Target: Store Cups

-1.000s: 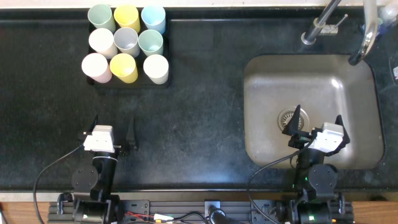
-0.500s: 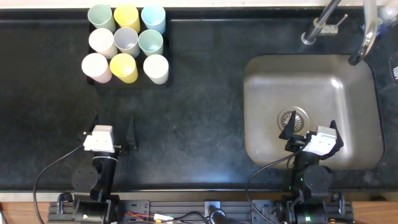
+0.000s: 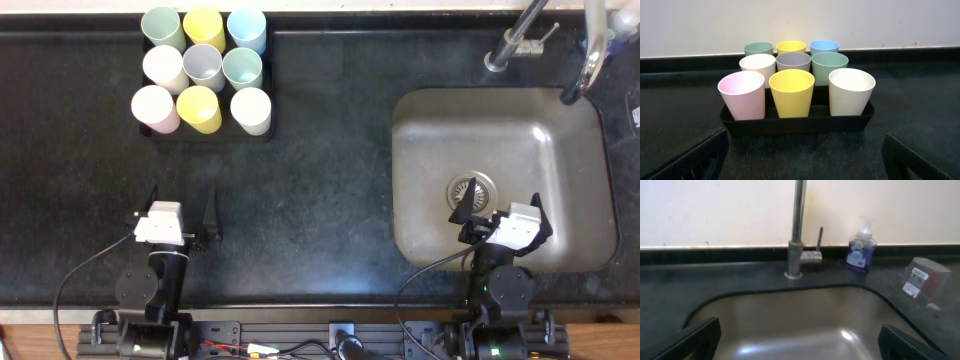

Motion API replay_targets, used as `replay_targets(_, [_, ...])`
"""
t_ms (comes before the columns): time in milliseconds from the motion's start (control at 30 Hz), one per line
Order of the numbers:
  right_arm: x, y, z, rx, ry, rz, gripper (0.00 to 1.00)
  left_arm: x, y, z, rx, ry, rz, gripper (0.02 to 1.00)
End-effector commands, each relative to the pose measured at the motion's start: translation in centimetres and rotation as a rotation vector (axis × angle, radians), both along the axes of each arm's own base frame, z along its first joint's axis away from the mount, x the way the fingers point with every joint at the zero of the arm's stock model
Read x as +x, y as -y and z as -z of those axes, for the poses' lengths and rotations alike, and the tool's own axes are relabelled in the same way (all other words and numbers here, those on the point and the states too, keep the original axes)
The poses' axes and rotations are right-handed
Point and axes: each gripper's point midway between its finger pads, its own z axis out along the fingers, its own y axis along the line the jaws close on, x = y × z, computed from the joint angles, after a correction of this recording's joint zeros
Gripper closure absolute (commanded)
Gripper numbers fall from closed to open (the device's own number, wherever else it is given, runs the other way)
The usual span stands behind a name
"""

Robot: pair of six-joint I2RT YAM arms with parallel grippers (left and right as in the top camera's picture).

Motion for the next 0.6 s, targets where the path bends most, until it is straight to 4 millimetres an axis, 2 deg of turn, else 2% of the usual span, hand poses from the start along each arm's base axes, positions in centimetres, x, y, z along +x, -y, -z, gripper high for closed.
replay_targets(33, [0.5,-3.3,-0.9,0.092,0.055,-0.191,0.003,-0.1,-0.2,0.0,-0.007,0.000,-0.009,0.020])
replay_targets(133, [0.8,-6.1,-0.8,0.094,0.089,-0.357,0.005,-0.1,-0.2,0.0,-0.007,0.000,-0.009,0.020])
replay_targets(200, [0.7,-6.8,-0.4,0.097,0.079,-0.394,0.005,-0.1,-0.2,0.0,-0.007,0.000,-0.009,0.020])
replay_targets(600, [0.7,-6.8,-0.2,0.099,0.067,-0.398,0.003,-0.1,-0.2,0.0,-0.007,0.000,-0.009,0.020])
